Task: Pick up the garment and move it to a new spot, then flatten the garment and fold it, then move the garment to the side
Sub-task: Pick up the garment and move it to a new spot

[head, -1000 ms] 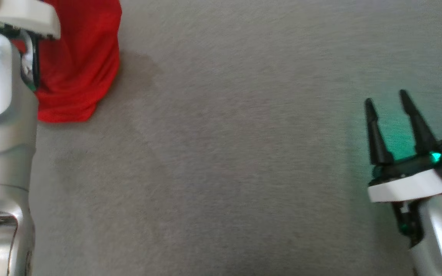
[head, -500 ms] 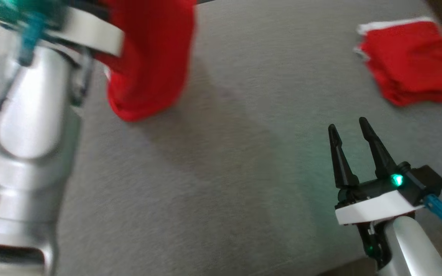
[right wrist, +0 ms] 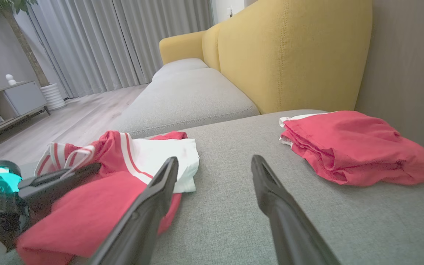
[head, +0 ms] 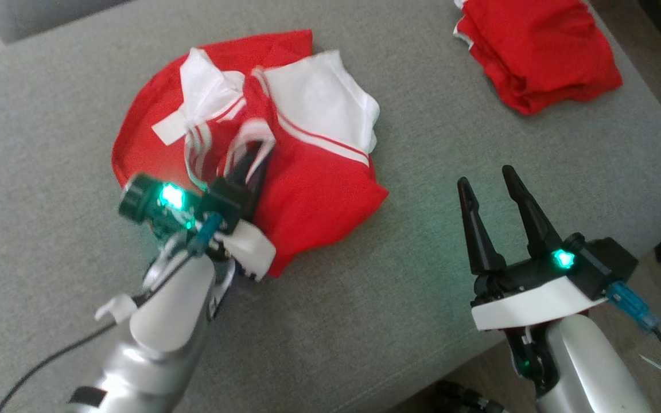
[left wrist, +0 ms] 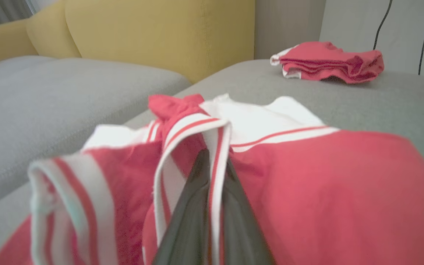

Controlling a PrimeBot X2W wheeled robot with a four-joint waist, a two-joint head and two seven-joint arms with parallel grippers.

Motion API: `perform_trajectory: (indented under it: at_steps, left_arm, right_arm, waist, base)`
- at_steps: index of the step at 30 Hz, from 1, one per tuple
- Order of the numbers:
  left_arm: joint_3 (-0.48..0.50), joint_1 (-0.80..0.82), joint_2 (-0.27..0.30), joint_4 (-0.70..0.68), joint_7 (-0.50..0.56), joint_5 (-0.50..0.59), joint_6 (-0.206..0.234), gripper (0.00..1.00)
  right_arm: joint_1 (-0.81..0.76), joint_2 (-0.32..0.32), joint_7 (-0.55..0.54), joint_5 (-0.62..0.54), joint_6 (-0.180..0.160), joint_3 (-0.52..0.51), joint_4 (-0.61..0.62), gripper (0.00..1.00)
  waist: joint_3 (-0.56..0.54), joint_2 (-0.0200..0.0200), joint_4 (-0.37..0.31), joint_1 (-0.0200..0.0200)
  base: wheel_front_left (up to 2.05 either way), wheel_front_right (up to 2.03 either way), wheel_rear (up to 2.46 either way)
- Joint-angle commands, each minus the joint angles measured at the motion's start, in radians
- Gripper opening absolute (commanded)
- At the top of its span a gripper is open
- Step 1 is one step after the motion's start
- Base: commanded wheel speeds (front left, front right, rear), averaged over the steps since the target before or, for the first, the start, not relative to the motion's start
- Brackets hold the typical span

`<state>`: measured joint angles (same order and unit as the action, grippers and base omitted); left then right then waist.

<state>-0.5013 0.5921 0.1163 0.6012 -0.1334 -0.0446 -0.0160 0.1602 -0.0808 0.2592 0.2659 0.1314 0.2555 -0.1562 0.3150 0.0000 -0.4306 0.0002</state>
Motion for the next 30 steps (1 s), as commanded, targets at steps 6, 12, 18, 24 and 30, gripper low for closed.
perform_trajectory:
  at_steps: [6,12,18,24,30]
  left_arm:
    - [0.01,0.023,-0.035,0.069,-0.092,-0.028,0.038,1.0]
    - [0.003,-0.064,-0.063,-0.012,-0.128,-0.087,0.106,1.0]
    - [0.057,-0.246,-0.065,-0.266,-0.128,-0.11,0.203,1.0]
    - [0.139,-0.432,-0.066,-0.45,-0.128,-0.114,0.251,1.0]
    - [0.205,-0.582,-0.066,-0.577,-0.128,-0.08,0.271,1.0]
  right_arm:
    - [0.017,0.0,0.003,0.006,-0.001,0.004,0.026,1.0]
    - [-0.033,-0.021,0.003,-0.002,-0.001,-0.041,0.009,1.0]
    - [-0.083,-0.035,0.003,-0.018,-0.001,-0.077,-0.012,1.0]
    - [-0.134,-0.031,0.003,-0.04,-0.001,-0.109,-0.027,1.0]
    - [-0.196,-0.021,0.003,-0.081,-0.001,-0.14,-0.014,1.0]
  waist:
    - [0.005,0.0,0.053,-0.0002]
    - [-0.096,0.0,0.183,-0.0002]
    - [-0.182,0.0,0.289,-0.0002]
    - [-0.259,0.0,0.352,-0.0002]
    - [-0.313,0.0,0.385,-0.0002]
  base:
    - [0.0,0.0,0.0]
    - [0.0,0.0,0.0]
    - [0.0,0.0,0.0]
    - [0.0,0.0,0.0]
    - [0.0,0.0,0.0]
